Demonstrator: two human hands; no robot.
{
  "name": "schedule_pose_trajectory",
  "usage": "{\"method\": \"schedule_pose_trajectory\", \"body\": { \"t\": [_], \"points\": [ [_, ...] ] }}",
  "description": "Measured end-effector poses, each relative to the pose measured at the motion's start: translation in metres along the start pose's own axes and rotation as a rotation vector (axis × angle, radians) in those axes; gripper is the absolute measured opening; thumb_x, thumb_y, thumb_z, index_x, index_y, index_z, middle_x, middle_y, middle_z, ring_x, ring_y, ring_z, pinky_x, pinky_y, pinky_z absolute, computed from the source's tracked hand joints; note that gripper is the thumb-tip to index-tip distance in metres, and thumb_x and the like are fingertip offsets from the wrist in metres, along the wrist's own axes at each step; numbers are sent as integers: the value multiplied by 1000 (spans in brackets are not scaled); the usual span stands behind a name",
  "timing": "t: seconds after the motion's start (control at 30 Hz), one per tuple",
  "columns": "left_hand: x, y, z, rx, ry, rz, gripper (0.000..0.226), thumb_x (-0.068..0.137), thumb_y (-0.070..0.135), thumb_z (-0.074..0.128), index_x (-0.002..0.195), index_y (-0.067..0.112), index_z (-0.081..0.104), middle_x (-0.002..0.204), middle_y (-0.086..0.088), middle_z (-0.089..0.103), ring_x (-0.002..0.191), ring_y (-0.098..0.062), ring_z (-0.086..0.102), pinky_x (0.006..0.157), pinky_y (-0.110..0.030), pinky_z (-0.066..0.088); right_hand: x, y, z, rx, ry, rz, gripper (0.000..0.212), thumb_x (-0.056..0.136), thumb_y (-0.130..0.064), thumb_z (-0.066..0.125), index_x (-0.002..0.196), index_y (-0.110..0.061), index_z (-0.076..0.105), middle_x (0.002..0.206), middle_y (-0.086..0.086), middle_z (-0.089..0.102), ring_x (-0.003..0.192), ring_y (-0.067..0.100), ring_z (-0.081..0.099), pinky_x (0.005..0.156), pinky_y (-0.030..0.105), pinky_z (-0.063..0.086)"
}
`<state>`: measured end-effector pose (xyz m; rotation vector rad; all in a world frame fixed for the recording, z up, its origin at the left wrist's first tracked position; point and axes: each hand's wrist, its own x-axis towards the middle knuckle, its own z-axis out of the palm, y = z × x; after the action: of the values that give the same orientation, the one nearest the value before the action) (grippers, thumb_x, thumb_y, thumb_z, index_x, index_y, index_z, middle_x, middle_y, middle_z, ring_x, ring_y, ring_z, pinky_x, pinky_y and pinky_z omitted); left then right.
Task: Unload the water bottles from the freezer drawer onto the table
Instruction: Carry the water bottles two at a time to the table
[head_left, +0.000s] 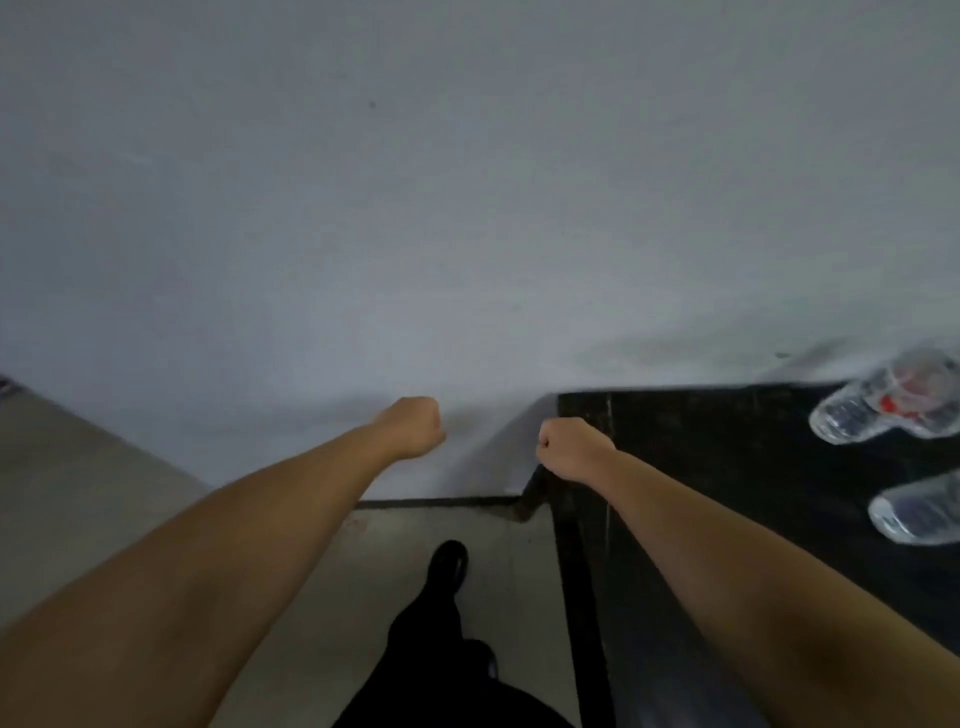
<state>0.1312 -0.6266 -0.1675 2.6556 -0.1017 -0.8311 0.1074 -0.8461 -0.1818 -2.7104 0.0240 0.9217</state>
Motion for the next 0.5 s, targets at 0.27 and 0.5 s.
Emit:
{"method": "schedule_pose_trajectory", "body": {
  "t": [0.27,0.5],
  "points": [
    [-119,-132,16,-274,178,-330,21,91,19,51,98,2,60,114,-17,63,107,-32,59,87,-36,47,1,-146,38,-372,-80,-326,24,96,-24,42,103,-7,59,121,17,58,108,32,57,85,34,45],
    [-235,-220,47,-454,332,-619,33,94,17,45,117,0,61,123,-17,61,115,-32,57,93,-32,45,-33,-282,97,-553,-124,-624,30,93,-21,44,115,-8,59,120,14,59,109,31,58,85,33,46]
  ]
}}
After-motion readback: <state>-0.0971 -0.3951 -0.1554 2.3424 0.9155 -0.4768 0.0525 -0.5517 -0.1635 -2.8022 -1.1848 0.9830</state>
